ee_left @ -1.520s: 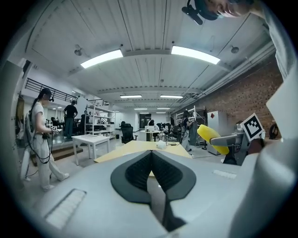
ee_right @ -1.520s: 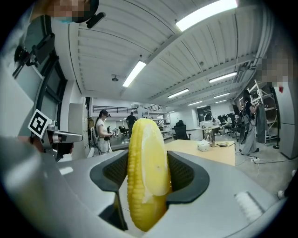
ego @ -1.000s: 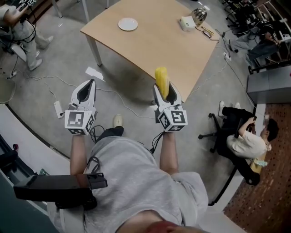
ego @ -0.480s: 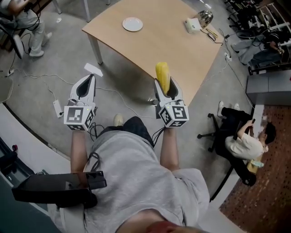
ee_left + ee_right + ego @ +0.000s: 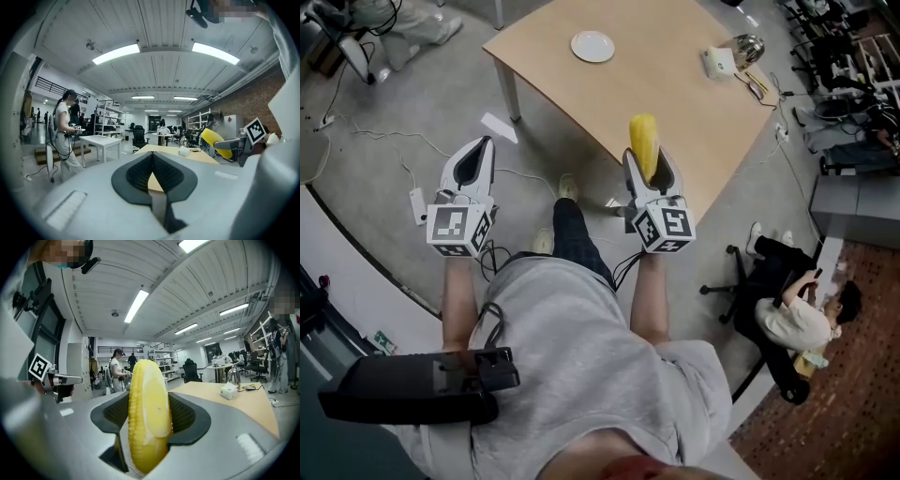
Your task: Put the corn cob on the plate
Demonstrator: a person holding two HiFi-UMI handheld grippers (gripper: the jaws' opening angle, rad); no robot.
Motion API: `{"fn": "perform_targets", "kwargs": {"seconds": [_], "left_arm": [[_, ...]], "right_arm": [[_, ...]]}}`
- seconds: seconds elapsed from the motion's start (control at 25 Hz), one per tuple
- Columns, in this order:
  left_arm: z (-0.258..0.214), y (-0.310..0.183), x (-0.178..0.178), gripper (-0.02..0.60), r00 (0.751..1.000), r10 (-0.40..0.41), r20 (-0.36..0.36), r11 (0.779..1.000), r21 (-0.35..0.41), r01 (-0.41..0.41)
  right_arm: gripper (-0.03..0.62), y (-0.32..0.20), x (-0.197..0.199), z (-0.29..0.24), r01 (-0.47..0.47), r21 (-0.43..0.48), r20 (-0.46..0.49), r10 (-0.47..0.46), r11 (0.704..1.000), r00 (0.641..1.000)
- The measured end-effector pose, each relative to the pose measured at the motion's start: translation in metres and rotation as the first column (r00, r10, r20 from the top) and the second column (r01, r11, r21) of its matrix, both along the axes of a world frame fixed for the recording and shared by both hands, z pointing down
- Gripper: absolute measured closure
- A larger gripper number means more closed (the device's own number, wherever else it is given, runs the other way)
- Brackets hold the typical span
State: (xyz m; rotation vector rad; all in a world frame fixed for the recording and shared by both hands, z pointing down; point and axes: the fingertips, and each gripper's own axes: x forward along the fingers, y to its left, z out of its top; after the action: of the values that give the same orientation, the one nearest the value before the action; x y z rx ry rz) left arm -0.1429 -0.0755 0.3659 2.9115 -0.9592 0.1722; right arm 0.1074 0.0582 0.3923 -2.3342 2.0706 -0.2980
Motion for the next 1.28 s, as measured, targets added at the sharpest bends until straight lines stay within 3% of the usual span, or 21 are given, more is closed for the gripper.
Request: {"fn": "perform_targets", "kwargs": {"seconds": [0.28,0.68,1.28], "left_arm": [[0.006,-0.039,0.021,0.561,0.998,-0.052,0.022,0.999,-0.014,0.052],[0.032,-0.091,0.062,0.561,0.991,-0.110,0.074,0.990,-0.077,0.116],[0.066,-0.150,0.114,0.561,0.979,-0.152,0.136,0.978,-0.121,0.169]], "right_arm": [[0.338,-0.056,0.034,0.003,0.041,0.003,-0.002,-0.041,0.999,0.999],[0.338,-0.127,0.091,0.031,0.088,-0.061,0.025,-0.087,0.994,0.996],[0.339,-0.218,0.133,0.085,0.192,-0.160,0.059,-0.185,0.968,0.981]]}}
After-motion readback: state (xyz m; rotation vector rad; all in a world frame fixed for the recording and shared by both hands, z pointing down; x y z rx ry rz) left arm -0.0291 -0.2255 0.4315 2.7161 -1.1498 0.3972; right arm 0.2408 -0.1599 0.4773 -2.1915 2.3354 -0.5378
